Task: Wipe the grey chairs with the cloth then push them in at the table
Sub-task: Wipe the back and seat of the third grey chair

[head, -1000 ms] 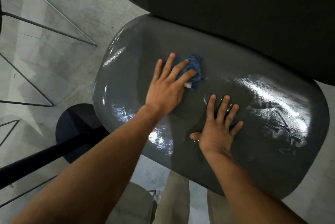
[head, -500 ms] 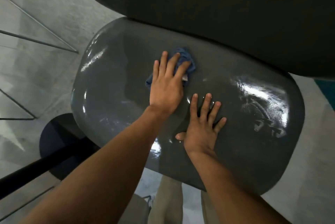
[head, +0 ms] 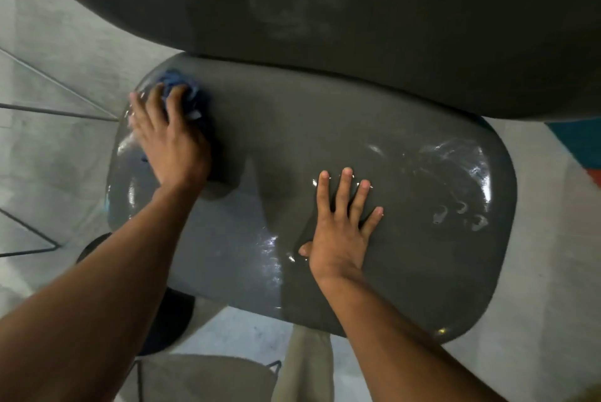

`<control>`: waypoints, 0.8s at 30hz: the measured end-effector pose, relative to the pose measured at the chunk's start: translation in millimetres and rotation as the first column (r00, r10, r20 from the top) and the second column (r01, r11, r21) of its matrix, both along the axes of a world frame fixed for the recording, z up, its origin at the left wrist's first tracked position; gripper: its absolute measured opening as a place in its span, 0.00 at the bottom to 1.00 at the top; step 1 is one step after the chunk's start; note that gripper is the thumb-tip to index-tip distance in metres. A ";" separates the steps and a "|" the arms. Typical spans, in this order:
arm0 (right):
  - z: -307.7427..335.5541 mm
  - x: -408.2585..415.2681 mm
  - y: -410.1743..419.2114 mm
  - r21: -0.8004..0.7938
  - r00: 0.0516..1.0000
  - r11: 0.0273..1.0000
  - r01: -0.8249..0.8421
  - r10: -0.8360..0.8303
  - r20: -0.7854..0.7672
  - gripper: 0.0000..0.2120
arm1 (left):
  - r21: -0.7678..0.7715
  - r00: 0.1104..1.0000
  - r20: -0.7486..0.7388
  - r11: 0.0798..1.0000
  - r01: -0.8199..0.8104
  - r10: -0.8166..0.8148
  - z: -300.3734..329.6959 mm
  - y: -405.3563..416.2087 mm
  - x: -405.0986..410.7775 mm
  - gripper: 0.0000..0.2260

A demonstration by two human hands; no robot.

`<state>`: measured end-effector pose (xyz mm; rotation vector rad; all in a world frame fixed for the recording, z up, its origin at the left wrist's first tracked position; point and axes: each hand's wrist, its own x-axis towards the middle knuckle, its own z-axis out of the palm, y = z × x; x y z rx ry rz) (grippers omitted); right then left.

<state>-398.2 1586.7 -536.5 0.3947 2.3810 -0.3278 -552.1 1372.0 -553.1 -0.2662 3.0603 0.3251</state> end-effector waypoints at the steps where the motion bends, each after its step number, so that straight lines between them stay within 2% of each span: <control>1: -0.8 0.0 -0.6 0.001 1.000 1.000 0.000 0.000 -0.006 0.67 | 0.024 0.998 -0.006 0.998 0.059 -0.059 -6.1 25.0 -6.0 0.26; 4: -6.8 0.9 -3.0 -0.001 1.000 1.000 0.012 -0.012 -0.023 0.66 | 0.066 0.945 -0.018 0.943 0.327 -0.327 -24.4 97.5 3.6 0.28; 6: -7.0 2.3 -0.4 -0.010 0.999 1.000 0.013 -0.013 -0.050 0.64 | 0.092 0.863 -0.013 0.859 0.504 -0.506 -30.5 124.9 23.0 0.26; 9: 2.8 8.6 16.6 -0.110 0.997 0.993 -0.041 0.033 -0.077 0.59 | 0.088 0.684 0.054 0.686 0.722 -0.727 -24.8 105.5 50.7 0.26; 11: 14.8 17.7 40.0 -0.118 0.993 0.989 -0.086 0.075 -0.092 0.52 | 0.033 0.624 0.083 0.628 0.778 -0.777 -14.4 68.1 59.0 0.26; 12: 19.6 25.0 54.0 -0.112 0.994 0.990 -0.088 0.080 -0.074 0.49 | 0.011 0.650 0.095 0.654 0.757 -0.754 -9.3 50.3 59.9 0.27; 13: 24.3 32.9 69.9 -0.101 0.996 0.993 -0.064 0.057 -0.067 0.47 | 0.003 0.723 0.104 0.727 0.686 -0.683 -5.0 37.8 58.0 0.27; 15: 30.4 46.6 105.4 -0.067 0.992 0.997 0.022 -0.030 -0.123 0.44 | 0.030 0.900 0.114 0.907 0.419 -0.420 -2.0 38.3 50.9 0.28; 16: 31.1 52.5 123.8 -0.052 0.981 0.996 0.071 -0.079 -0.174 0.42 | 0.063 0.957 0.098 0.961 0.269 -0.274 -4.3 51.7 47.7 0.27; 18: 29.7 61.5 158.3 -0.050 0.942 0.981 0.186 -0.193 -0.275 0.37 | 0.151 0.995 0.062 0.986 0.071 -0.081 -12.5 101.7 44.0 0.27; 20: 30.2 64.4 185.2 -0.115 0.870 0.939 0.325 -0.345 -0.354 0.31 | 0.254 0.995 0.042 0.964 0.082 -0.095 -21.1 170.9 51.6 0.27; 24: 30.7 60.4 219.2 -0.315 0.638 0.759 0.570 -0.650 -0.413 0.19 | 0.348 0.935 -0.015 0.875 0.337 -0.355 -21.7 302.9 115.0 0.24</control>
